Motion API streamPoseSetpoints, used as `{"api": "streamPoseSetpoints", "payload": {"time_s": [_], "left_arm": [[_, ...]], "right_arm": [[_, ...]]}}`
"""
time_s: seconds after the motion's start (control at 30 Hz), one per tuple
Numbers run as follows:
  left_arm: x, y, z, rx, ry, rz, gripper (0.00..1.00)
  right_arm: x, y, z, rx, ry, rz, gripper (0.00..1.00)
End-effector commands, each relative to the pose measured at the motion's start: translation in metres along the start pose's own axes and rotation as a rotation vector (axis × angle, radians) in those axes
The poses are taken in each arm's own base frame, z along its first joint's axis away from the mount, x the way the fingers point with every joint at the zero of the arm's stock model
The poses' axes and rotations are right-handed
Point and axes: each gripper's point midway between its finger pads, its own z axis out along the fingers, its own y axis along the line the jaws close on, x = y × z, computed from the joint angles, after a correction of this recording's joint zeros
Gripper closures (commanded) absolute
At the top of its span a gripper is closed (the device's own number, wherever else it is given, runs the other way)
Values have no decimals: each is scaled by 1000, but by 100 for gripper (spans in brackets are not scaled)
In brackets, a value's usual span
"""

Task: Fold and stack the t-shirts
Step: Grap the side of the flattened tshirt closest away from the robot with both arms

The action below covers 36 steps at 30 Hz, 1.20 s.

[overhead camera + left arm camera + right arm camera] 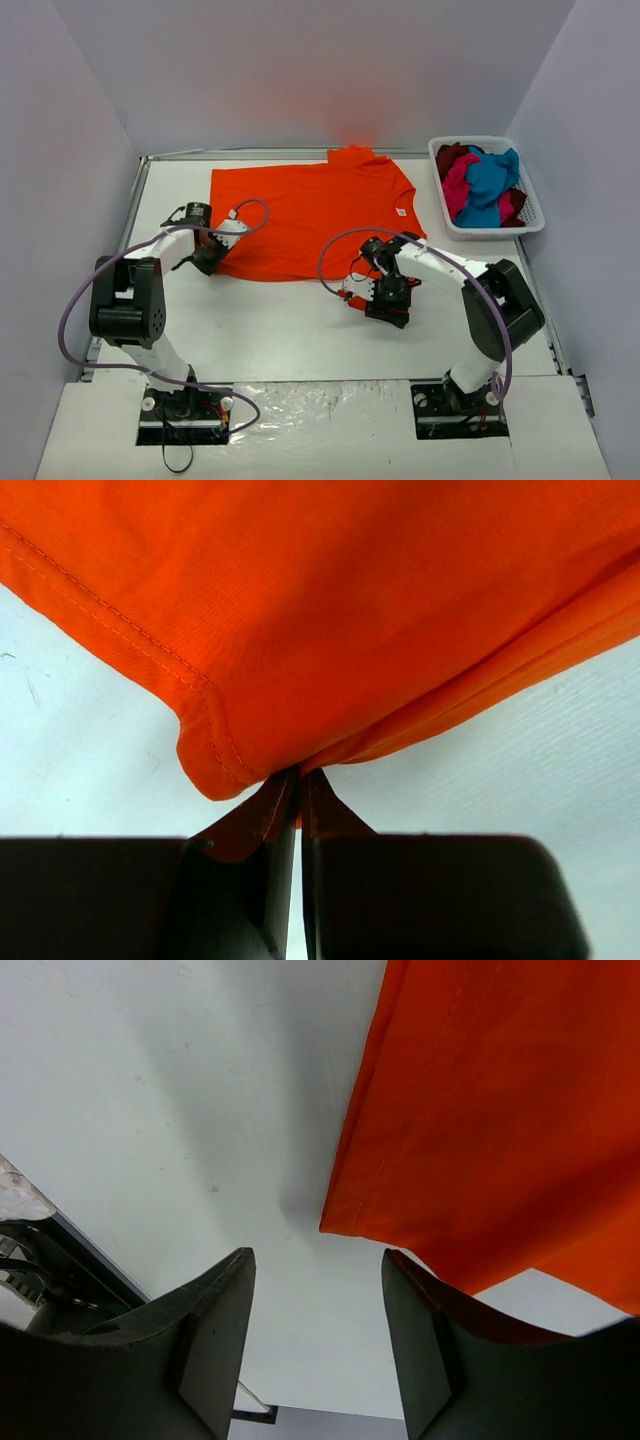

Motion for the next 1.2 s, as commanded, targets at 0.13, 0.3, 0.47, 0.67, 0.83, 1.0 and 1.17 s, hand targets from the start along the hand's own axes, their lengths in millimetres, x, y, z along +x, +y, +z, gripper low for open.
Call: {"api": "streamPoseSetpoints", "payload": {"time_s": [0.13, 0.3, 0.47, 0.67, 0.83, 1.0, 1.17], "left_arm": [[0, 6, 3, -15, 1, -26, 98], [3, 3, 6, -6, 3, -26, 98], [4, 0, 5, 4, 1, -30, 98], [2, -1, 4, 10, -9, -28, 98], [4, -4, 5, 16, -11, -30, 98], [5, -5, 6, 19, -10, -26, 98], [4, -6, 4, 26, -14, -21, 98]], "right_arm": [[18, 6, 13, -25, 109, -6, 51], [15, 3, 20, -11, 107, 10, 52], [12, -3, 32, 3, 122, 37, 54], [3, -1, 44, 34, 149, 27, 61], [0, 1, 57, 70, 190, 41, 74], [2, 4, 67, 67, 218, 50, 96], [0, 9, 56, 58, 193, 54, 100]]}}
